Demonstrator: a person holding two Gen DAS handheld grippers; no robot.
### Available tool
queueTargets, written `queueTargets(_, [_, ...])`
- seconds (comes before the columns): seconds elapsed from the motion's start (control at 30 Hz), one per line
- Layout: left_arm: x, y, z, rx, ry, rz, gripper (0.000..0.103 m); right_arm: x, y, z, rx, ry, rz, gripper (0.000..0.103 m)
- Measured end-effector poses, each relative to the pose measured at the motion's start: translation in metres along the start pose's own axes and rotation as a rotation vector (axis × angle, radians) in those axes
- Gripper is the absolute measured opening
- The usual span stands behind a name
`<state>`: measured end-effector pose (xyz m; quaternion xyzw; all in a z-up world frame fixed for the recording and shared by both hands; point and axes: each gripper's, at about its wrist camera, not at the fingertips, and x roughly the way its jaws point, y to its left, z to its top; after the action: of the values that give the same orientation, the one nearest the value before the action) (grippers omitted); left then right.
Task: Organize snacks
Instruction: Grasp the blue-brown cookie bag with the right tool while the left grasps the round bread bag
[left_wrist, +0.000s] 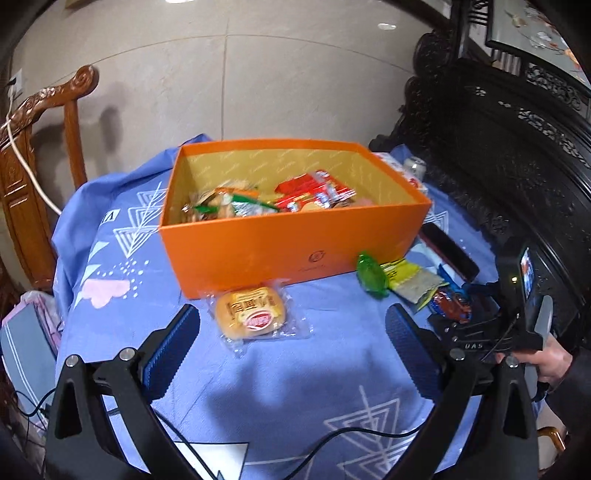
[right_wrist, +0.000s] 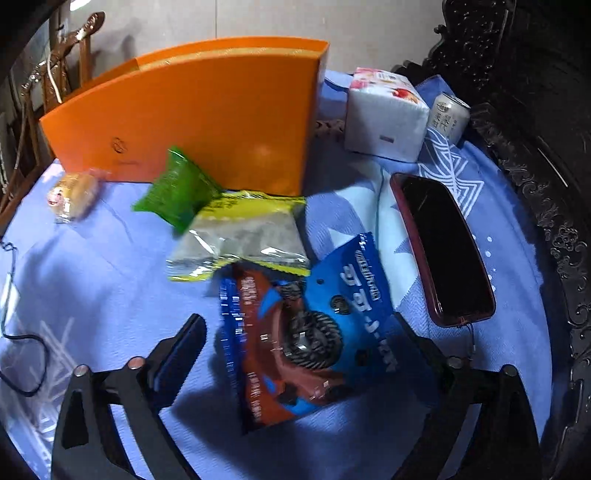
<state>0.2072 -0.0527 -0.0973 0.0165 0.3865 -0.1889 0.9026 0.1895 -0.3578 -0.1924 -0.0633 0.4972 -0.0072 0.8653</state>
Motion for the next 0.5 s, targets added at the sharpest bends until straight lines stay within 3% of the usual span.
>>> queueTargets(0.1, [0.004,0.007,-0.002,-0.012,0.009,0.023,0.099,-0.005,-0.001,-0.002,0.011,-0.021,0.003,0.077])
queueTargets(0.17, [0.01,0.014,-0.004,-0.026,0.024,0.037,0.099,-0.012,0.008,-0.004,-0.039,-0.045,-0.023,0.059])
queueTargets(0.27, [0.019,0.023,-0.007,-0.061,0.043,0.044,0.099,-0.026,0.02,-0.007,-0.081,-0.07,-0.056,0.047])
queueTargets(0.5, [0.048,0.04,-0.017,-0.136,0.101,0.049,0.099,-0.071,0.04,-0.025,0.016,-0.142,0.079,0.044])
